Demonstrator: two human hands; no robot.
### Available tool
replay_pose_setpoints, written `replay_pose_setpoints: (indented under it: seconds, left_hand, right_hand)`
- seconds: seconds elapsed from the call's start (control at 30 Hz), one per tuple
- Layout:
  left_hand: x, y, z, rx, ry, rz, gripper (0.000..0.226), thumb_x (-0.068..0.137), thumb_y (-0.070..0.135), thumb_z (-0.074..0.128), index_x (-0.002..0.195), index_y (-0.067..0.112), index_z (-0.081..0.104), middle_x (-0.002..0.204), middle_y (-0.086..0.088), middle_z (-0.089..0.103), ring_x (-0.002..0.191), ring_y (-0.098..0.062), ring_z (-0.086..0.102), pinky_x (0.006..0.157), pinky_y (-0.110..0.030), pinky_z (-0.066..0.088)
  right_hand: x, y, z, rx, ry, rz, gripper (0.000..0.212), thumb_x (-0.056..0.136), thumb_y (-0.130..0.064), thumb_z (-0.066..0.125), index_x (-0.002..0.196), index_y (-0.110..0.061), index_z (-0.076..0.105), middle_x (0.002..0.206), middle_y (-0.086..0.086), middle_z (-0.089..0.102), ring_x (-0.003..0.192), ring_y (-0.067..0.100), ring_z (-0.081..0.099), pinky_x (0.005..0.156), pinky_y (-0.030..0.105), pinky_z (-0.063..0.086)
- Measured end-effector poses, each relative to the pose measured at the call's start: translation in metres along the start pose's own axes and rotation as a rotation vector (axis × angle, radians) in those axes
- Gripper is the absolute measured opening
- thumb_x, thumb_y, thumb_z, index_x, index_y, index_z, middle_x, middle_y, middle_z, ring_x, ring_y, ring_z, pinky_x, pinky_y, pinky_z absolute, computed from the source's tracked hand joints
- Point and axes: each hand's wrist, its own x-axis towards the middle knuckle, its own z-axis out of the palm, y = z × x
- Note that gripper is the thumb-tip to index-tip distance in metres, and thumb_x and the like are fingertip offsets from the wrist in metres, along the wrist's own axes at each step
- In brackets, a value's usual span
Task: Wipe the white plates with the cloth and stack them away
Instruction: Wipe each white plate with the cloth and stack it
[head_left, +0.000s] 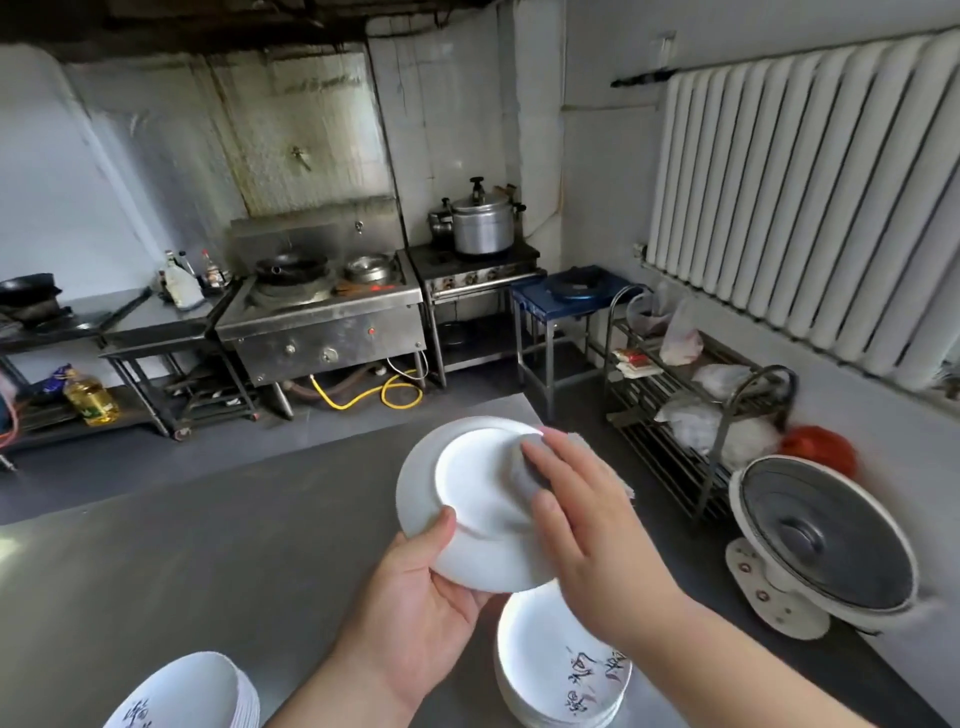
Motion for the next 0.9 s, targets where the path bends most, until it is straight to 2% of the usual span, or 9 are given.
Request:
replay_pose_setpoints:
  seconds: [0.13,0.27,0.33,0.47,0.57,0.67,0.73,0.8,0.9]
  left_hand:
    - [0.002,-0.025,-0.01,0.107,-0.045,-0.094,0.046,0.088,0.01,0.069,0.134,0.012,0.07,0.143,-0.019,0.064,0.128,-0.036,0.064,0.09,-0.049,0.062]
    - [0.012,-0.051,-0.027,0.202,-0.061,-0.183,0.061,0.089,0.015,0.065,0.149,0.013,0.056,0.149,-0.022,0.058,0.136,-0.041,0.056,0.106,-0.051,0.052]
    - [0.017,-0.067,-0.037,0.247,-0.058,-0.236,0.065,0.088,0.016,0.066,0.152,0.018,0.053,0.15,-0.021,0.057,0.138,-0.043,0.054,0.107,-0.052,0.048]
    - [0.027,-0.101,-0.053,0.505,0.049,-0.325,0.053,0.097,0.008,0.066,0.147,0.021,0.055,0.139,-0.016,0.067,0.129,-0.042,0.062,0.093,-0.051,0.052]
    - [0.035,-0.12,-0.051,0.628,0.211,-0.326,0.034,0.109,0.024,0.051,0.142,0.021,0.058,0.13,-0.008,0.074,0.124,-0.033,0.068,0.107,-0.057,0.048]
    - [0.049,-0.121,-0.045,0.604,0.245,-0.357,0.067,0.107,0.064,0.018,0.137,0.026,0.065,0.131,0.005,0.074,0.127,-0.013,0.064,0.11,-0.039,0.046]
    - [0.062,-0.118,-0.051,0.604,0.264,-0.344,0.083,0.101,0.073,0.007,0.136,0.026,0.065,0.132,0.006,0.073,0.127,-0.006,0.062,0.106,-0.03,0.044]
    - [0.072,-0.115,-0.059,0.614,0.293,-0.324,0.087,0.099,0.075,0.008,0.148,0.021,0.055,0.148,0.002,0.061,0.138,-0.007,0.05,0.117,-0.032,0.033]
    - [0.081,-0.12,-0.073,0.712,0.328,-0.295,0.078,0.104,0.069,0.022,0.162,0.018,0.035,0.166,0.006,0.035,0.147,-0.006,0.033,0.116,-0.03,0.021]
  right_hand:
    - [-0.009,0.05,-0.037,0.19,-0.155,0.492,0.039,0.106,-0.064,0.037,0.115,-0.044,0.068,0.103,-0.02,0.074,0.096,0.006,0.07,0.088,0.039,0.059]
    - [-0.041,0.092,-0.057,-0.024,-0.358,0.52,0.047,0.101,-0.064,0.048,0.079,-0.023,0.059,0.068,-0.007,0.063,0.062,0.009,0.055,0.064,0.028,0.046]
    - [-0.058,0.106,-0.058,0.084,-0.467,0.664,0.05,0.099,-0.065,0.053,0.08,-0.02,0.063,0.068,-0.009,0.065,0.061,0.005,0.057,0.066,0.026,0.047]
    - [-0.084,0.133,-0.056,0.218,-0.56,0.97,0.045,0.099,-0.058,0.057,0.097,-0.017,0.076,0.095,0.005,0.08,0.092,0.023,0.077,0.093,0.039,0.057]
    - [-0.087,0.141,-0.053,0.171,-0.544,1.063,0.052,0.097,-0.07,0.049,0.095,-0.028,0.079,0.089,-0.005,0.08,0.086,0.014,0.077,0.089,0.036,0.058]
    - [-0.079,0.145,-0.05,0.182,-0.468,1.135,0.065,0.088,-0.089,0.031,0.09,-0.043,0.077,0.082,-0.014,0.079,0.079,0.007,0.076,0.086,0.031,0.053]
    - [-0.074,0.148,-0.045,0.196,-0.441,1.137,0.066,0.086,-0.093,0.025,0.088,-0.049,0.075,0.084,-0.015,0.079,0.085,0.009,0.076,0.09,0.033,0.053]
    - [-0.074,0.151,-0.037,0.188,-0.44,1.083,0.058,0.091,-0.087,0.031,0.09,-0.048,0.074,0.083,-0.014,0.078,0.081,0.007,0.075,0.078,0.03,0.054]
    - [-0.08,0.162,-0.017,0.129,-0.42,0.941,0.016,0.094,-0.051,0.063,0.09,-0.037,0.069,0.079,-0.006,0.075,0.066,0.005,0.069,0.067,0.03,0.056]
